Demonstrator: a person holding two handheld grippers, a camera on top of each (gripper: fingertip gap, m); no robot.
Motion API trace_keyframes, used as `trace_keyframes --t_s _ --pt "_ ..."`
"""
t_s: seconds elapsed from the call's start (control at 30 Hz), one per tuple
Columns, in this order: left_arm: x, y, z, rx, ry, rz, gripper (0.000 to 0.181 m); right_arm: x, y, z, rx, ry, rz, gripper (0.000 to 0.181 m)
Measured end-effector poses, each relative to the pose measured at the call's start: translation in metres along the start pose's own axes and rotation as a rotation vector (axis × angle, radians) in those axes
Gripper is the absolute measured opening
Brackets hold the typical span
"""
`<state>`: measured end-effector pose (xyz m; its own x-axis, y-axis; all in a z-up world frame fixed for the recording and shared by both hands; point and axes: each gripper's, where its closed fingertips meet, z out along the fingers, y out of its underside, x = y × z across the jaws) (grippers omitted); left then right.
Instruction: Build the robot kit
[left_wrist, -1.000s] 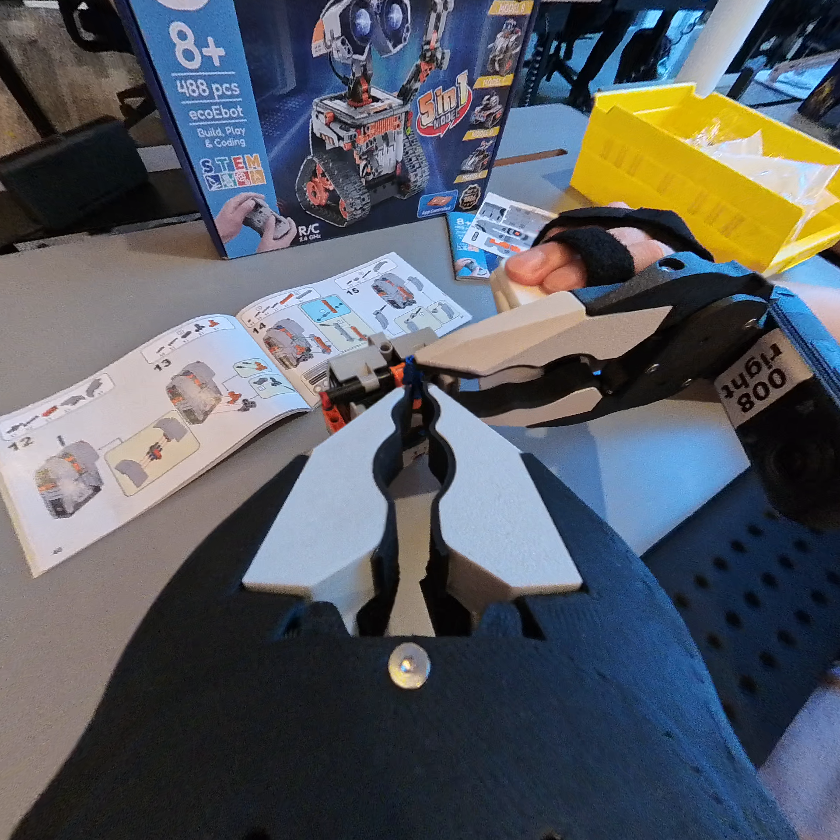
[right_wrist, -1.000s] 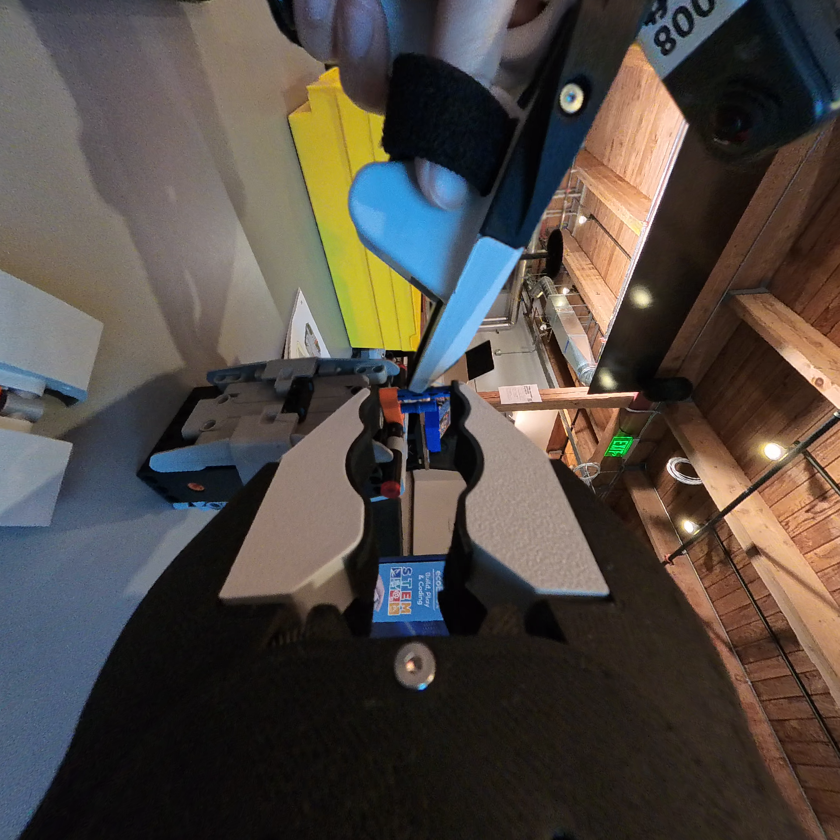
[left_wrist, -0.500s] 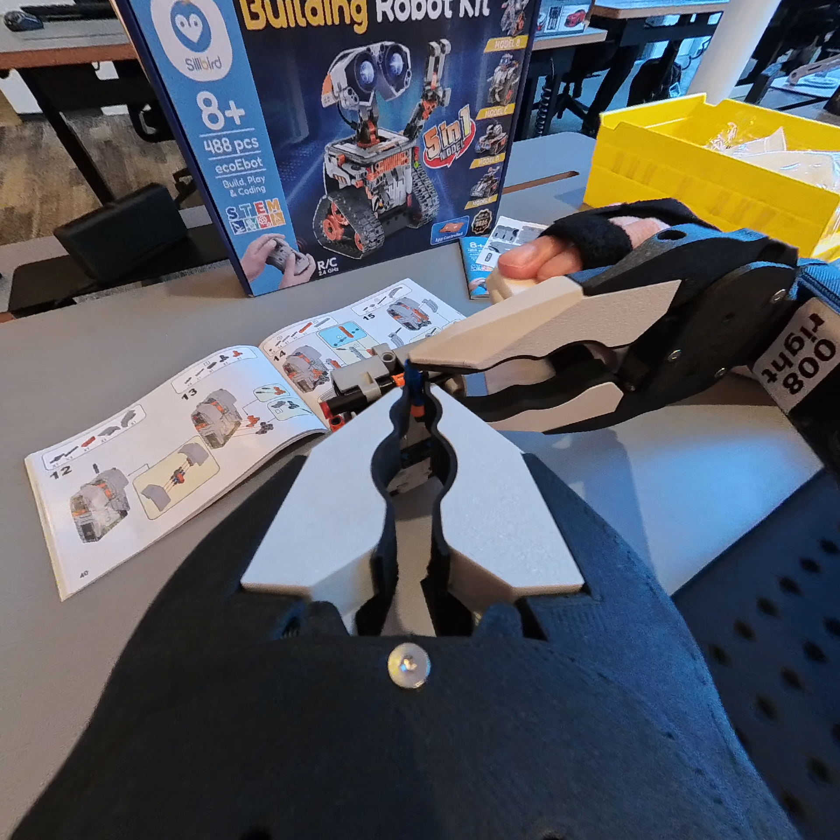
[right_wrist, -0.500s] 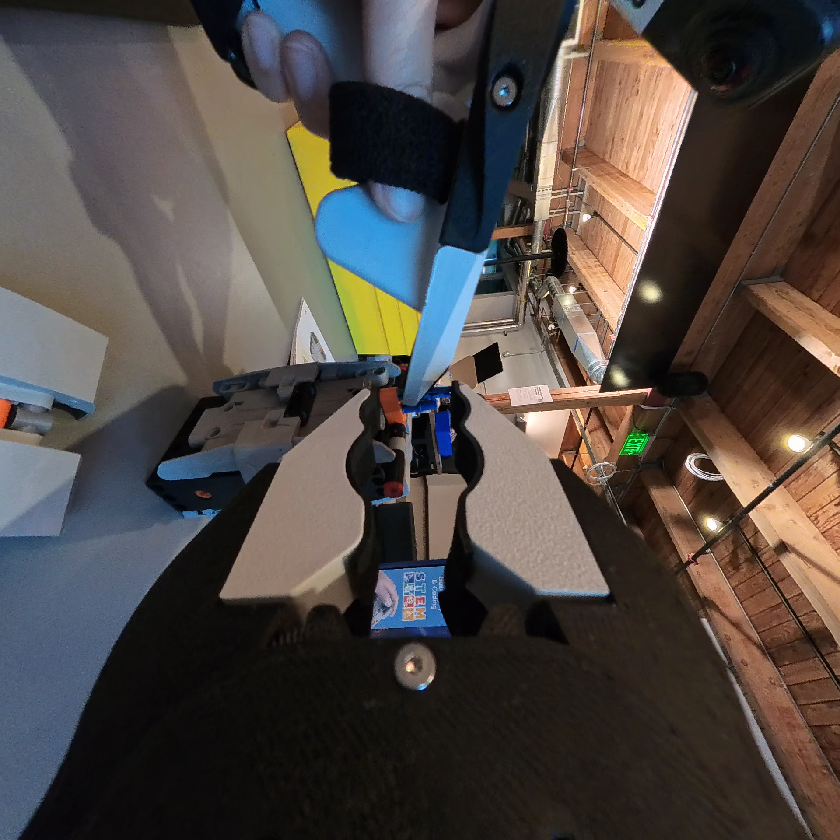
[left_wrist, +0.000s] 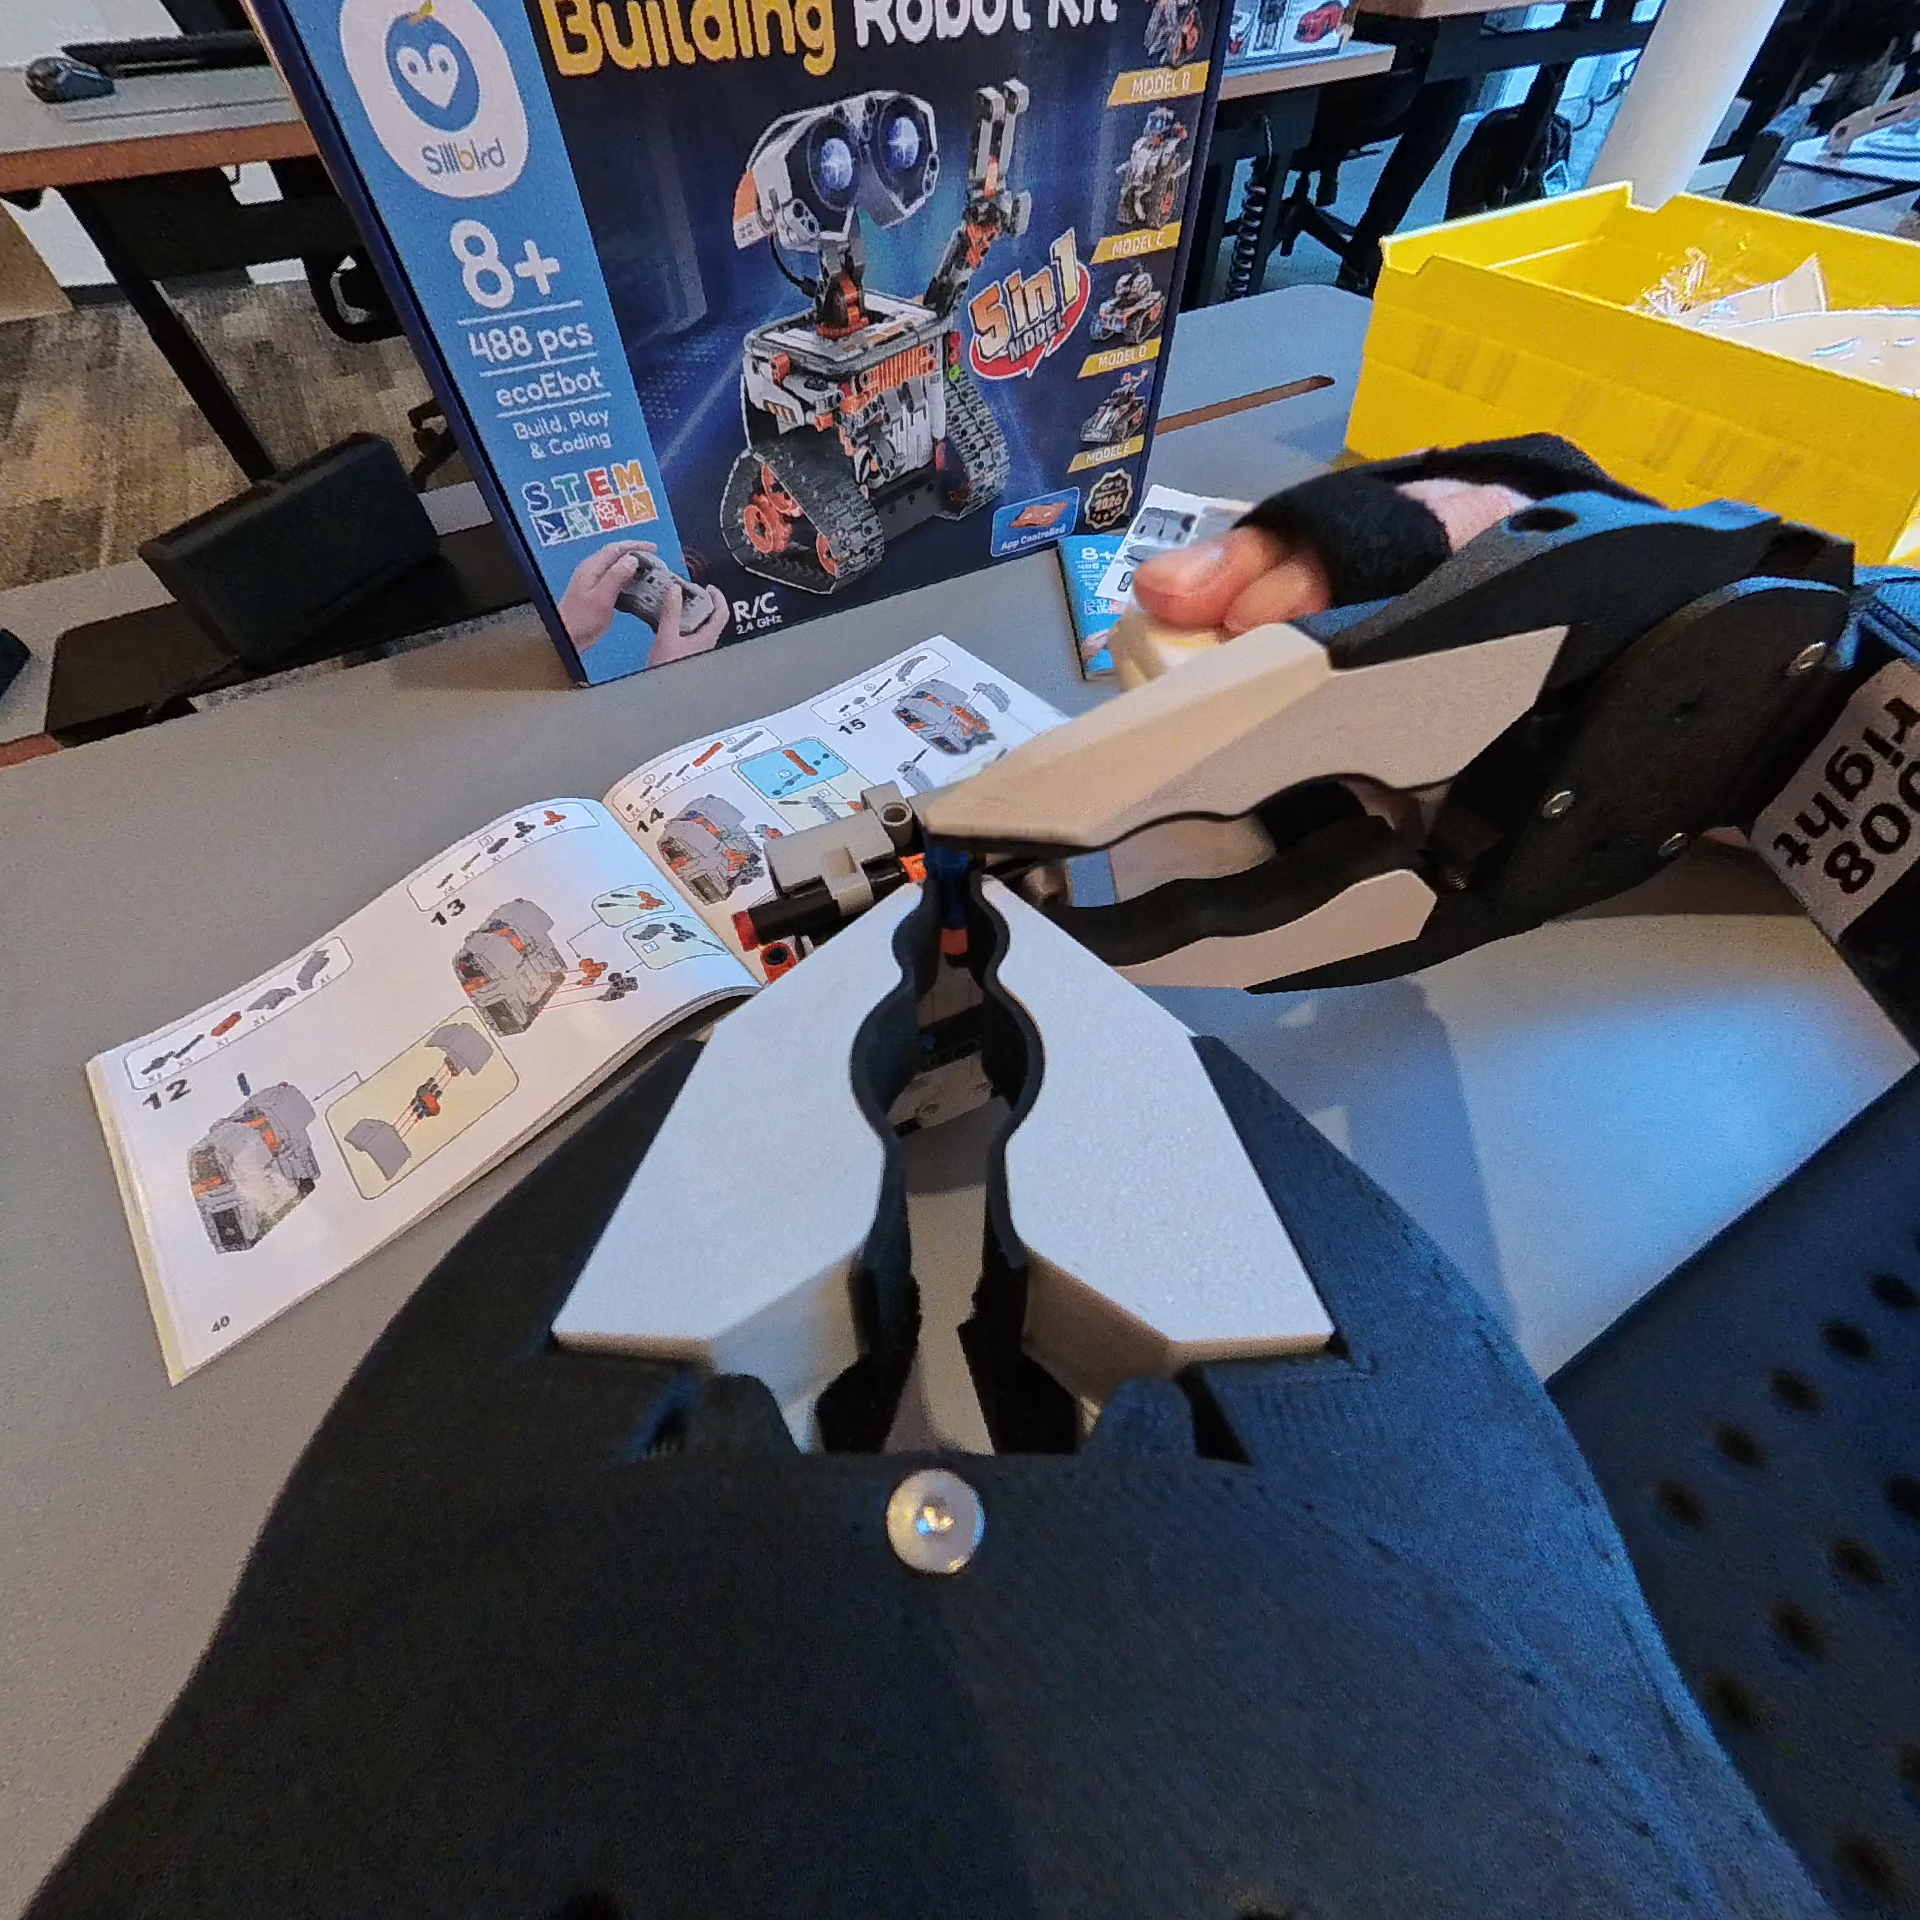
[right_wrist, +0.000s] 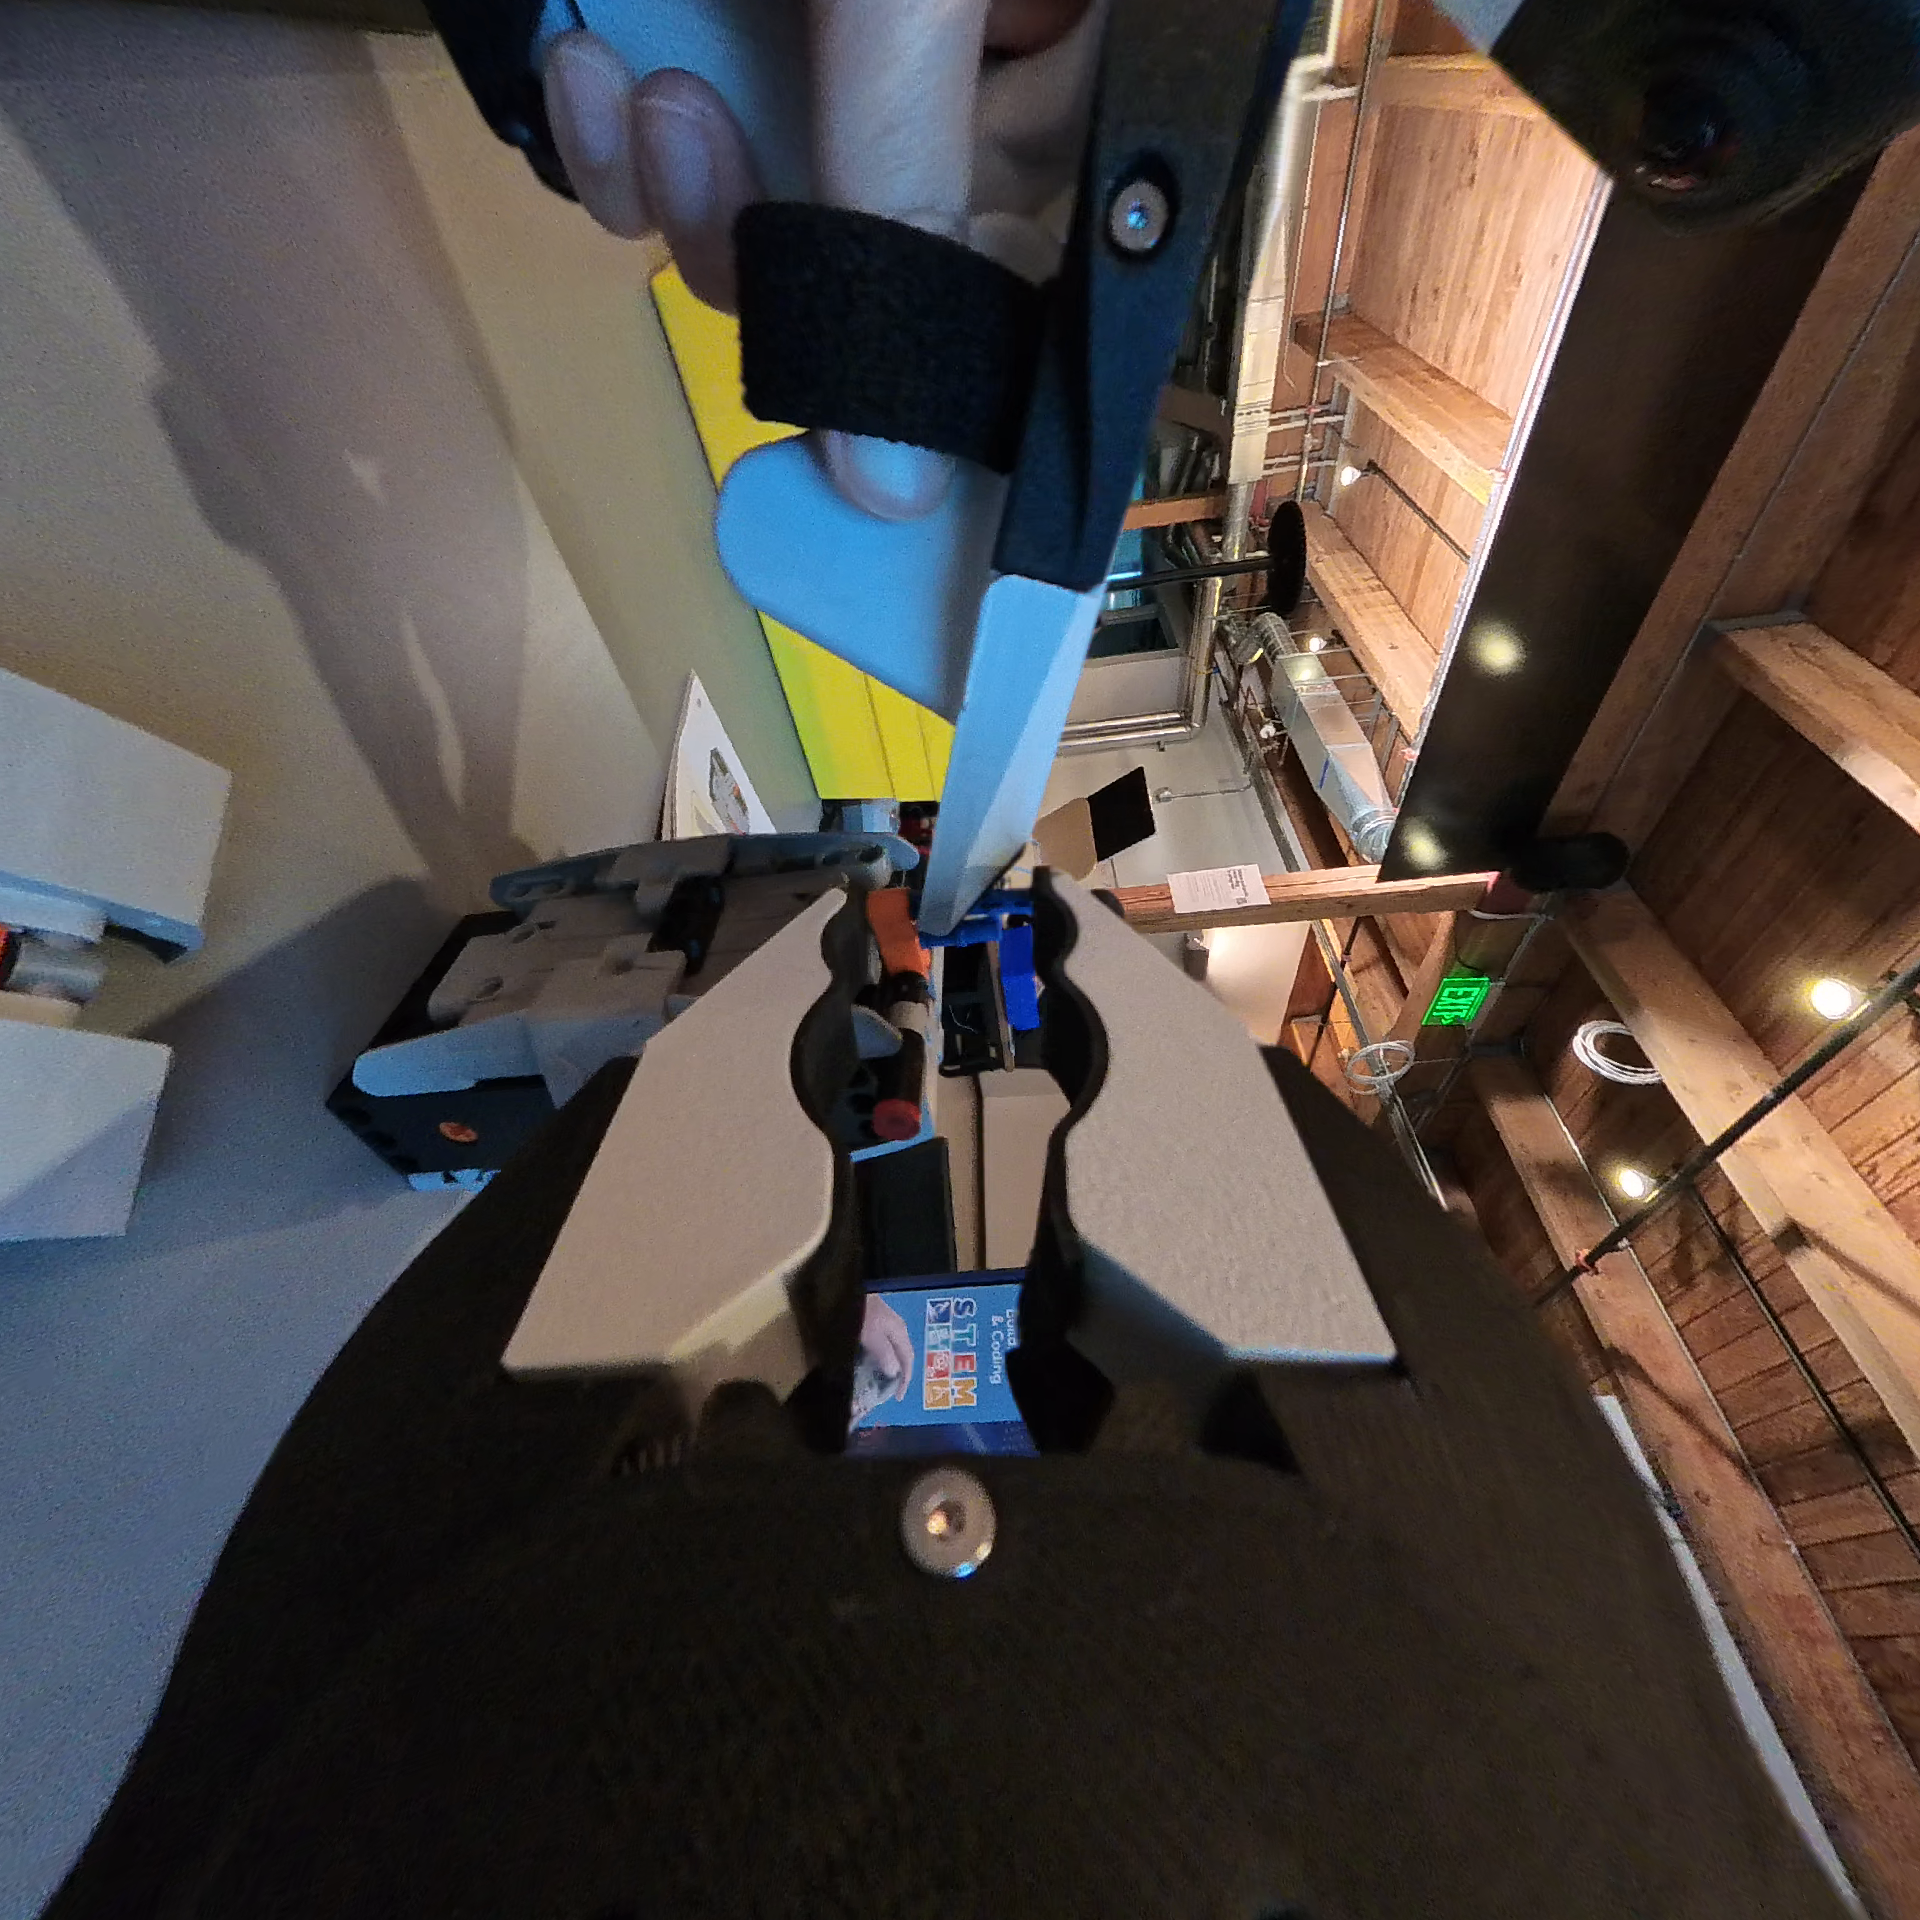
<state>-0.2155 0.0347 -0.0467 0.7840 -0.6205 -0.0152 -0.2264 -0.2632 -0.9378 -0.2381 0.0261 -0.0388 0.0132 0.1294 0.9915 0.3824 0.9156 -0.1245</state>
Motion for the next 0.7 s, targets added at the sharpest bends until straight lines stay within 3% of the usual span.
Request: trace_keyframes --t_s 0.7 --pt "-0.0002 -0.0054 -0.0017 0.068 0.021 0.0 0.001 0.0008 0.0018 -0.0002 -0.018 -0.022 0.048 0.029"
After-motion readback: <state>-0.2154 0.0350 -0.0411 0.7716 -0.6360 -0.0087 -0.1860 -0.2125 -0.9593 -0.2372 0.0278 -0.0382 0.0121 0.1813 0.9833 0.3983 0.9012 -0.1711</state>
